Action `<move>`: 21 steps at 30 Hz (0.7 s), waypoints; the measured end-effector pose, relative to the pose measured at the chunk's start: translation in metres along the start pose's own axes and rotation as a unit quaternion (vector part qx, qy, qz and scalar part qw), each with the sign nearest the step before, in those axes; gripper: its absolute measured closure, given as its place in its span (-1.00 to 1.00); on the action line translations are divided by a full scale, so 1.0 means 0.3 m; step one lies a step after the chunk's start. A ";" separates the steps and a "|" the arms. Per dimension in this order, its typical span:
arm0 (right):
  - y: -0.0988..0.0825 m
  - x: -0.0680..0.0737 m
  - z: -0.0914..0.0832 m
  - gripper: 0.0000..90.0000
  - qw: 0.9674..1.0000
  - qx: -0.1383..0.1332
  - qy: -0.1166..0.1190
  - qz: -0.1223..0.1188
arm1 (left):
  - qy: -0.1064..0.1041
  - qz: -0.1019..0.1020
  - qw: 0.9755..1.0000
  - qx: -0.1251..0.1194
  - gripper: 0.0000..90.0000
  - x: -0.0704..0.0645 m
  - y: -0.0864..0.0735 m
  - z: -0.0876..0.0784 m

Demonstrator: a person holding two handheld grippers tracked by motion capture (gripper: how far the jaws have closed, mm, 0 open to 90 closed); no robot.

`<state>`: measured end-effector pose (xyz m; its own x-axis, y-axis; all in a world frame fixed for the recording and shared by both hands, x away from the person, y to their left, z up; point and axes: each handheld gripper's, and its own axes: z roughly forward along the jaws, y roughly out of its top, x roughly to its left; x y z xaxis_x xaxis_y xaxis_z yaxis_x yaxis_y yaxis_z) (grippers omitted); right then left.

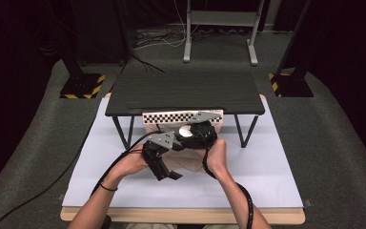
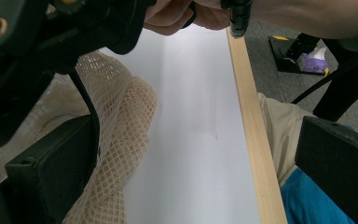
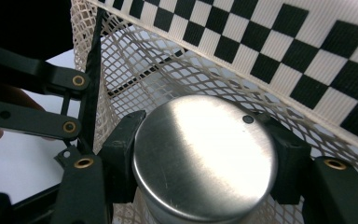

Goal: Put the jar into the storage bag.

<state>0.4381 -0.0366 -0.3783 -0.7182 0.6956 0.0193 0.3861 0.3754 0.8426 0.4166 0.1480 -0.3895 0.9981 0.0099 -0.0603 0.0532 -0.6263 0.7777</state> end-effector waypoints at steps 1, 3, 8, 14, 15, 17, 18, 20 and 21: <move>-0.001 -0.003 -0.002 -0.20 1.000 -0.003 0.003 0.002 | 0.003 -0.001 1.000 -0.002 -1.00 -0.001 0.001 -0.002; 0.003 -0.008 -0.017 -0.39 1.000 -0.013 0.011 0.009 | 0.009 0.000 1.000 -0.004 -1.00 -0.003 0.001 -0.008; 0.014 -0.011 -0.059 -0.70 0.999 -0.012 0.042 0.005 | 0.025 0.009 0.999 -0.021 -1.00 -0.021 0.008 -0.052; -0.011 -0.010 -0.139 -0.87 0.999 -0.031 0.039 -0.008 | 0.074 0.020 0.996 -0.054 -1.00 -0.054 0.013 -0.126; -0.019 -0.014 -0.157 -0.89 0.999 -0.036 0.039 -0.006 | 0.082 0.022 0.995 -0.056 -1.00 -0.063 0.013 -0.134; -0.040 -0.022 -0.191 -0.91 0.998 -0.042 0.035 -0.007 | 0.104 0.037 0.992 -0.060 -1.00 -0.086 0.009 -0.150; -0.053 -0.026 -0.207 -0.91 0.999 -0.042 0.032 -0.007 | 0.109 0.039 0.991 -0.070 -1.00 -0.097 0.006 -0.158; -0.085 -0.037 -0.238 -0.91 0.999 -0.041 0.026 -0.006 | 0.121 0.041 0.989 -0.078 -1.00 -0.116 -0.004 -0.172; -0.104 -0.042 -0.252 -0.91 0.999 -0.039 0.023 -0.005 | 0.128 0.040 0.988 -0.077 -1.00 -0.123 -0.011 -0.176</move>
<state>0.3914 -0.1035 -0.3640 -0.7485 0.6623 0.0331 0.3327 0.3319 0.8827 0.3812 0.1909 -0.3569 0.9731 0.1738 0.1509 -0.0427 -0.5080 0.8603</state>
